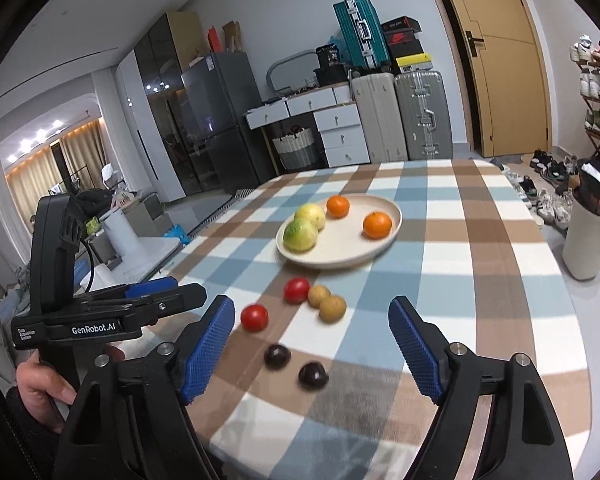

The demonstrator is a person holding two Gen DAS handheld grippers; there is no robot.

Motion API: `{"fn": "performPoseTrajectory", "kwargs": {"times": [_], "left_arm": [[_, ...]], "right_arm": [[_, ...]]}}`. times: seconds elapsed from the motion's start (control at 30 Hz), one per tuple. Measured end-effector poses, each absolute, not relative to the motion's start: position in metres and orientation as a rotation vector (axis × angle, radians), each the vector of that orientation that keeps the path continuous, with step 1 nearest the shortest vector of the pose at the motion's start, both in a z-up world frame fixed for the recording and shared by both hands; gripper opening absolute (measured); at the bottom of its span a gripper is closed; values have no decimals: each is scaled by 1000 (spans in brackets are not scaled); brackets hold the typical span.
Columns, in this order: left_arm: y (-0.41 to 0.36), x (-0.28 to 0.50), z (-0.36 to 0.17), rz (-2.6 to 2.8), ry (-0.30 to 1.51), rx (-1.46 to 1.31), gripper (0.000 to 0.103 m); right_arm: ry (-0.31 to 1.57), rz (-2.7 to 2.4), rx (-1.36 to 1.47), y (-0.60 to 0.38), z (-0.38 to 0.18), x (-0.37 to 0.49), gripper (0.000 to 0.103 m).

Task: Organize fruits
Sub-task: 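Withdraw both open grippers from the plate toward the remaining fruit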

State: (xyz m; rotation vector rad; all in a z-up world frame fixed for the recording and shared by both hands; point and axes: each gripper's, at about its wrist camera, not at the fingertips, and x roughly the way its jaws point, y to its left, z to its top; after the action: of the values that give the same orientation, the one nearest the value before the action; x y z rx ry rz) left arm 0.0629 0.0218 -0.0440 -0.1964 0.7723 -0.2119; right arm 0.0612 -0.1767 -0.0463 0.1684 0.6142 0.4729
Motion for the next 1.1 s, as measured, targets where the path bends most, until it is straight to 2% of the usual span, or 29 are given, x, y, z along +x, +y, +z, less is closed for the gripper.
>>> {"fn": "performPoseTrajectory", "kwargs": {"times": [0.27,0.43,0.5,0.87,1.1], "left_arm": [[16,55,-68,-218,819,-197,85],[17,50,-81,-212,840,-204,94],[17,50,-87,-211,851,-207,101],[24,47,-103,-196,867,-236,102],[26,43,-109,-183,866,-240,102]], "right_arm": [[681,461,144,-169,-72,52,81],[722,466,129,-163,-88,53,81],[739,465,126,-161,-95,55,81],[779,466,113,-155,-113,68,80],[794,471,84,-146,-120,77,70]]}}
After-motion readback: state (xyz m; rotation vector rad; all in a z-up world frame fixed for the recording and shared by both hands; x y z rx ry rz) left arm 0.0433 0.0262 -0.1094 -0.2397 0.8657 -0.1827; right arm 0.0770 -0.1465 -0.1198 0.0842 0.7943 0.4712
